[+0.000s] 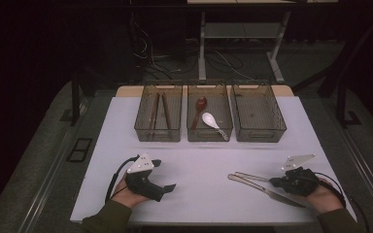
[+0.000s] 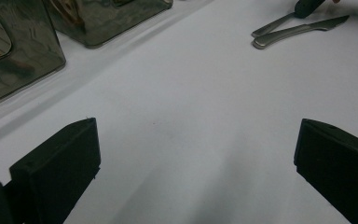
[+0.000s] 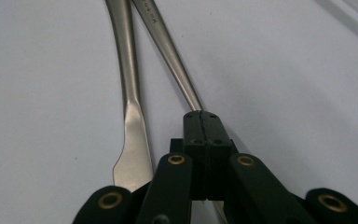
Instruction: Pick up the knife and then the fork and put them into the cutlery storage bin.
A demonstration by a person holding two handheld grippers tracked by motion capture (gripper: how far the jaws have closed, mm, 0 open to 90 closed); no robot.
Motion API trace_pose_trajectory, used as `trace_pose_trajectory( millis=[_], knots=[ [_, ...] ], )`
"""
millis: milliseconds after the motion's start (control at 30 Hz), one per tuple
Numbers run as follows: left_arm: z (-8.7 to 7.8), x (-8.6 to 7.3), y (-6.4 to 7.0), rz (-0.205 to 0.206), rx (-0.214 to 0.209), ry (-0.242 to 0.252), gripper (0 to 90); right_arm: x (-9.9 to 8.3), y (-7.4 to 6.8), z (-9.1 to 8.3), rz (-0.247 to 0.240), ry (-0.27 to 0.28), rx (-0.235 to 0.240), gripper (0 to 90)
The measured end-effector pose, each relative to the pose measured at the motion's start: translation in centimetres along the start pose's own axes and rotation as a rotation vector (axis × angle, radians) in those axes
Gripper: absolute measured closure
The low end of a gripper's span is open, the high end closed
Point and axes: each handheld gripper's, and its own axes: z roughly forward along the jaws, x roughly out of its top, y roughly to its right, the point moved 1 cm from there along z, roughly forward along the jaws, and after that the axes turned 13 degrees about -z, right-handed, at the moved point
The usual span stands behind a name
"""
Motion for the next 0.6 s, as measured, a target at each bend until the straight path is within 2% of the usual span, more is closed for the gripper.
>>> trace_pose_trajectory(
  millis=[67, 133, 167, 233, 367, 433, 600],
  knots=[
    [0.0, 0.0, 0.0, -0.001, 0.000, 0.000, 0.0, 0.2, 0.2, -0.2, -0.008, 0.000, 0.004, 89.1],
    [0.0, 0.0, -0.1, 0.000, 0.001, 0.000, 0.0, 0.7, 0.6, -0.6, -0.017, 0.007, 0.031, 81.1],
    [0.1, 0.0, -0.1, -0.004, 0.000, 0.001, 0.0, 1.1, 0.8, -0.7, -0.039, -0.008, 0.036, 79.1],
    [0.1, 0.0, 0.0, -0.004, 0.001, 0.004, 0.0, 1.8, 1.1, -0.8, -0.089, -0.046, 0.026, 75.0],
    [0.2, 0.0, 0.0, -0.005, 0.001, 0.001, 0.0, 3.1, 1.5, -0.2, -0.174, -0.152, 0.076, 68.1],
    [0.1, 0.0, 0.0, -0.004, 0.000, 0.000, 0.0, 3.7, 1.6, 0.3, -0.232, -0.201, 0.095, 68.4],
    [0.1, 0.0, -0.1, -0.004, -0.001, 0.002, 0.0, 4.9, 1.8, 1.4, -0.293, -0.282, 0.145, 72.1]
  ],
)
